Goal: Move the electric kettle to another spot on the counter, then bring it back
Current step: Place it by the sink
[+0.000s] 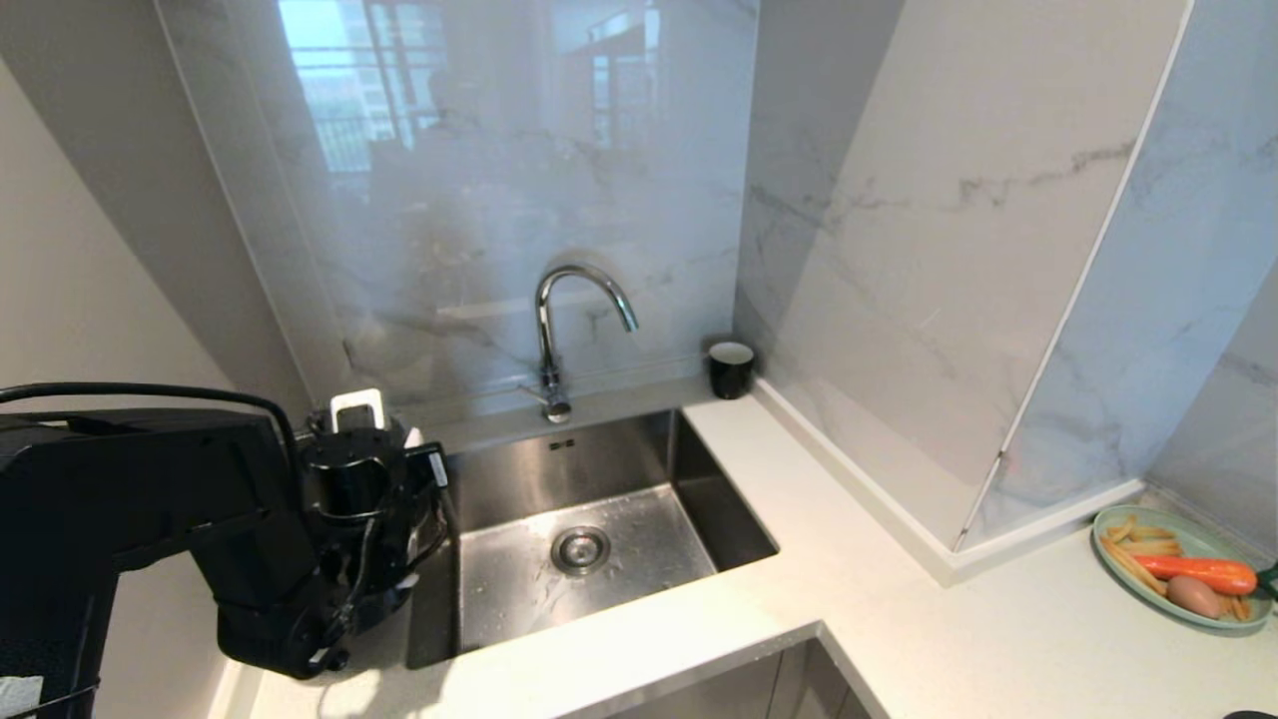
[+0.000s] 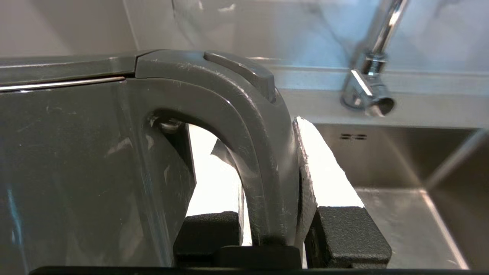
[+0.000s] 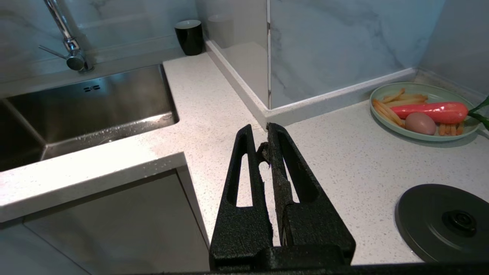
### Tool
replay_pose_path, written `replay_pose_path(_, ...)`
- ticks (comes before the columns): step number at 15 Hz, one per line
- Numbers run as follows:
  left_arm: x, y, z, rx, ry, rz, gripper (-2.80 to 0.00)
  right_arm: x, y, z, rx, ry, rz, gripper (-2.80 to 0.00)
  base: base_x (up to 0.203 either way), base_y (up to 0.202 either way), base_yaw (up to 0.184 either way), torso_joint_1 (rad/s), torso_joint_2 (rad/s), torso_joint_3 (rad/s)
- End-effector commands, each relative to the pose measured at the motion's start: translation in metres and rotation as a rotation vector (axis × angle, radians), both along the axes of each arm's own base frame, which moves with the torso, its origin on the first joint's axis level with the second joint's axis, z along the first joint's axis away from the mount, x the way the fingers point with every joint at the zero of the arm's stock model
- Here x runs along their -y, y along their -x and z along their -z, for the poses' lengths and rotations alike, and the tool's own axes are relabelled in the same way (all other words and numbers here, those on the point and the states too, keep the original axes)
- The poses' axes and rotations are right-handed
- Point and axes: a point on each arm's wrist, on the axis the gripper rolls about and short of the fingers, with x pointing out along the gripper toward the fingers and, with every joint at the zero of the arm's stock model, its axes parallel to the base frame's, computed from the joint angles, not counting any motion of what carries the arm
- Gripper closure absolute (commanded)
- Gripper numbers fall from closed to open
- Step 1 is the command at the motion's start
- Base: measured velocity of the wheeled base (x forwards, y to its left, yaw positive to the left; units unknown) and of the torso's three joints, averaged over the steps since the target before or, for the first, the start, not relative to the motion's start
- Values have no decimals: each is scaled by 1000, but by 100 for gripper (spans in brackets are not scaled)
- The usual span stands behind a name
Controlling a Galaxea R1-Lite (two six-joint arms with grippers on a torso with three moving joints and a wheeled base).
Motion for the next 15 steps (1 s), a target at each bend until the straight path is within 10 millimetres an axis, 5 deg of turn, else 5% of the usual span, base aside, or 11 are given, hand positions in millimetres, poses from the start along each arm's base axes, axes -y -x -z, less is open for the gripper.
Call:
replay_pose_path(1,4,-7,3,16,0,5,0,0,0,0,0,-1,-1,0,0,0,0,0,0,0)
replay_pose_path(15,4,27,33,-154,-8,46,0,0,0,0,0,0,1,0,0,0,0,0,0,0)
